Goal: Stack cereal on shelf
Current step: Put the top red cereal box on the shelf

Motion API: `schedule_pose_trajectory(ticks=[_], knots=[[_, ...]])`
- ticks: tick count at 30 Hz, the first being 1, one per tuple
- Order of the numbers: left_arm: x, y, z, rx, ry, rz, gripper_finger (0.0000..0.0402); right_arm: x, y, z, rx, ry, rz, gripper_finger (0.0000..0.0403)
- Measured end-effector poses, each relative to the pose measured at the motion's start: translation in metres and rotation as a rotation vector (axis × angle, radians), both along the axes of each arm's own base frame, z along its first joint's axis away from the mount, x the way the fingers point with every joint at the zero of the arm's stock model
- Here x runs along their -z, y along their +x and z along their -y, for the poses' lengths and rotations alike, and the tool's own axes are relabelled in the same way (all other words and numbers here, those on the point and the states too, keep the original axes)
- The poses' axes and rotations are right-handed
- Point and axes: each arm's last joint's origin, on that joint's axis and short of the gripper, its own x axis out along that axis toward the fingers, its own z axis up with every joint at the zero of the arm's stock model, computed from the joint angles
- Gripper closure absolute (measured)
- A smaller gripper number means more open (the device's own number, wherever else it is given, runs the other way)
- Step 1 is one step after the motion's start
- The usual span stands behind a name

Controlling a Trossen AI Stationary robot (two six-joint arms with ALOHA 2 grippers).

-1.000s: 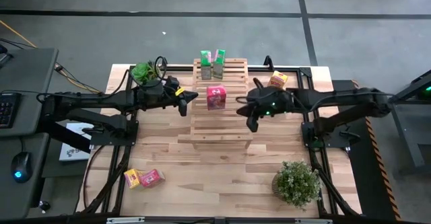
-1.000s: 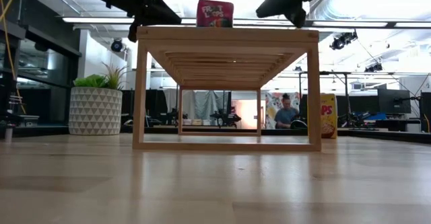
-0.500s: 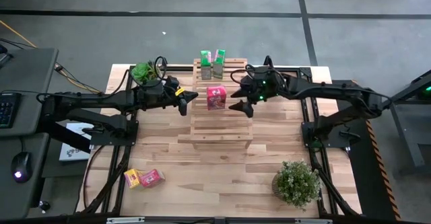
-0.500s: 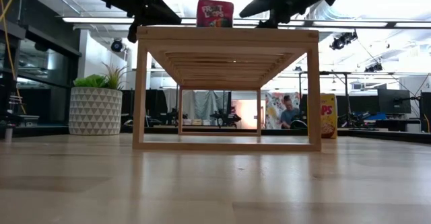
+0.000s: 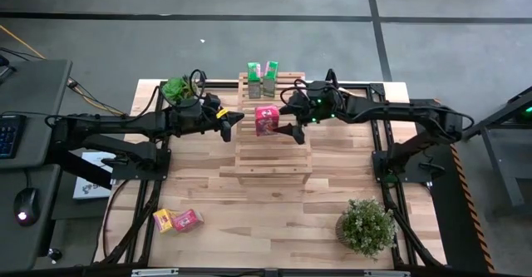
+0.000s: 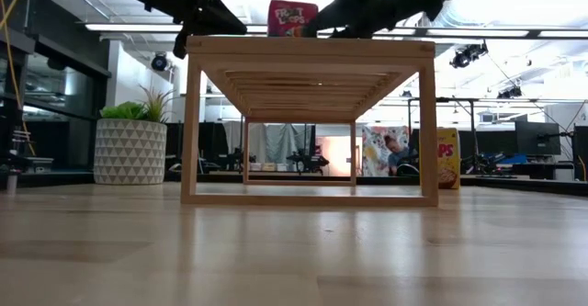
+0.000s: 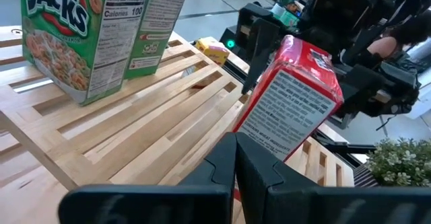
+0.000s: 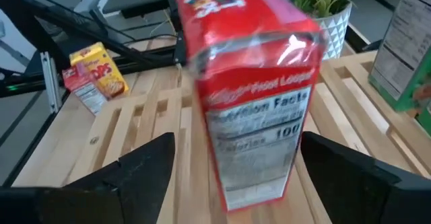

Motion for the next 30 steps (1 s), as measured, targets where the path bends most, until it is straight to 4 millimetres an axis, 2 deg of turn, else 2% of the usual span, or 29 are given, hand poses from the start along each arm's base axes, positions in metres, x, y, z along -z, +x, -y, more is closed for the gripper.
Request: schedule_pose_trajectory(ticks=[11,23,27,30], knots=[[-0.004,-0.004,0.0,0.003,-0.005,0.025,0.0401,0.007,0.012,0.0,-0.023,-0.014,0.04,0.0098],[-0.033,-0.031,0.001,0.007,0.032,0.174,0.0401,0.004,0.013,0.0,-0.019,-0.013,0.068,0.0218],[-0.034,-0.03,0.003,0.08,0.034,0.189,0.0397,0.004,0.013,0.0,-0.02,-0.012,0.068,0.0235],[-0.033,-0.026,0.004,0.122,0.053,0.188,0.0376,0.004,0.013,0.0,-0.02,-0.008,0.067,0.0235]])
